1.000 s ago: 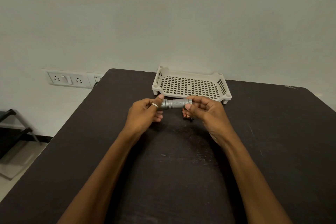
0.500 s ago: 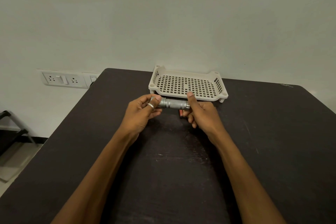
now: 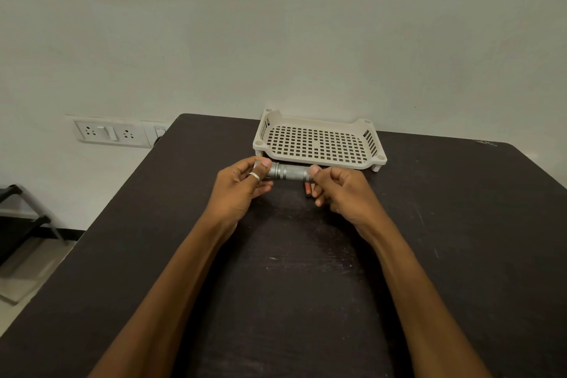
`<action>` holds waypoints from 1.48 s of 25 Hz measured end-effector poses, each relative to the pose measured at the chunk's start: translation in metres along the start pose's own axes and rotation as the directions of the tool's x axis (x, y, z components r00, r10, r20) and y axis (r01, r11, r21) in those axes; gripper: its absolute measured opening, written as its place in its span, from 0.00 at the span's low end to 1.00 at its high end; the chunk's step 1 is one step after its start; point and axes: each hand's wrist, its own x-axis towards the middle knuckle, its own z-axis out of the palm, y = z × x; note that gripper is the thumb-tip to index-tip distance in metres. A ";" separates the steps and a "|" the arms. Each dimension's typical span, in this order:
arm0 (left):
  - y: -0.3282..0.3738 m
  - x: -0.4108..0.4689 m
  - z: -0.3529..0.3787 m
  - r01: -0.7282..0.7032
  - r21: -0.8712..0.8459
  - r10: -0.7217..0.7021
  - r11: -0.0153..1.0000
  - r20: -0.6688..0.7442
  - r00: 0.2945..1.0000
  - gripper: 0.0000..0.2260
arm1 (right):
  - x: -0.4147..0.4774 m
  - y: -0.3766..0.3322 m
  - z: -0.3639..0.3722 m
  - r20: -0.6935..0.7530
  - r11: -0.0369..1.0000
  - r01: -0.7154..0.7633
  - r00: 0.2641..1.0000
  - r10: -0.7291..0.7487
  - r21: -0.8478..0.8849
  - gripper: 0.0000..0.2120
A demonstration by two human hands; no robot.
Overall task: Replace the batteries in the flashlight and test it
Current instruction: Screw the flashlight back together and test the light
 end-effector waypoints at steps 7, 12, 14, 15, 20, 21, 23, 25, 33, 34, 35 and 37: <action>0.000 0.000 -0.001 0.007 -0.006 -0.007 1.000 -0.014 1.000 0.05 | 0.001 0.000 0.007 -0.096 0.999 0.033 0.995 -0.036 -0.041 0.14; -0.001 0.002 -0.002 0.025 -0.033 -0.026 0.999 -0.033 0.999 0.05 | 0.001 -0.001 0.003 -0.027 0.994 0.090 0.996 -0.088 0.065 0.13; -0.001 0.002 -0.002 0.022 -0.030 -0.023 0.999 -0.020 1.000 0.06 | 0.001 0.000 0.003 -0.026 0.997 0.082 0.996 -0.081 0.015 0.11; -0.001 0.002 -0.002 0.020 -0.028 -0.021 0.999 -0.009 1.000 0.07 | 0.000 -0.001 0.002 -0.027 0.997 0.080 0.996 -0.081 -0.021 0.10; 0.001 -0.001 0.000 -0.002 -0.012 0.003 1.000 0.070 0.998 0.11 | -0.002 -0.006 0.007 -0.121 0.998 -0.049 0.992 0.043 -0.048 0.23; 0.002 -0.002 0.000 -0.009 -0.013 0.010 1.000 0.086 0.996 0.10 | -0.002 -0.007 0.008 -0.131 0.998 -0.064 0.989 0.061 -0.016 0.23; 0.002 -0.004 0.001 -0.024 -0.017 0.025 1.000 0.109 0.994 0.09 | -0.003 -0.009 0.008 -0.141 0.996 -0.081 0.986 0.083 0.024 0.21; 0.003 -0.005 0.001 -0.033 -0.017 0.035 0.999 0.122 0.992 0.10 | -0.003 -0.010 0.009 -0.150 0.994 -0.104 0.983 0.109 0.038 0.22; -0.001 0.000 0.000 -0.003 -0.058 0.003 0.998 0.005 1.000 0.11 | -0.004 -0.012 0.027 -0.279 0.985 -0.010 0.959 0.058 0.171 0.16; -0.001 0.000 0.001 -0.003 -0.072 0.002 0.997 -0.006 1.000 0.11 | -0.005 -0.012 0.034 -0.307 0.968 0.037 0.951 0.042 0.248 0.16; -0.001 0.000 0.001 -0.002 -0.091 0.001 0.996 -0.009 1.000 0.11 | -0.005 -0.012 0.041 -0.338 0.945 0.082 0.940 0.031 0.316 0.17; -0.001 -0.001 0.001 0.010 -0.132 -0.009 0.991 0.002 1.000 0.11 | -0.007 -0.011 0.051 -0.403 0.916 0.147 0.915 0.017 0.374 0.17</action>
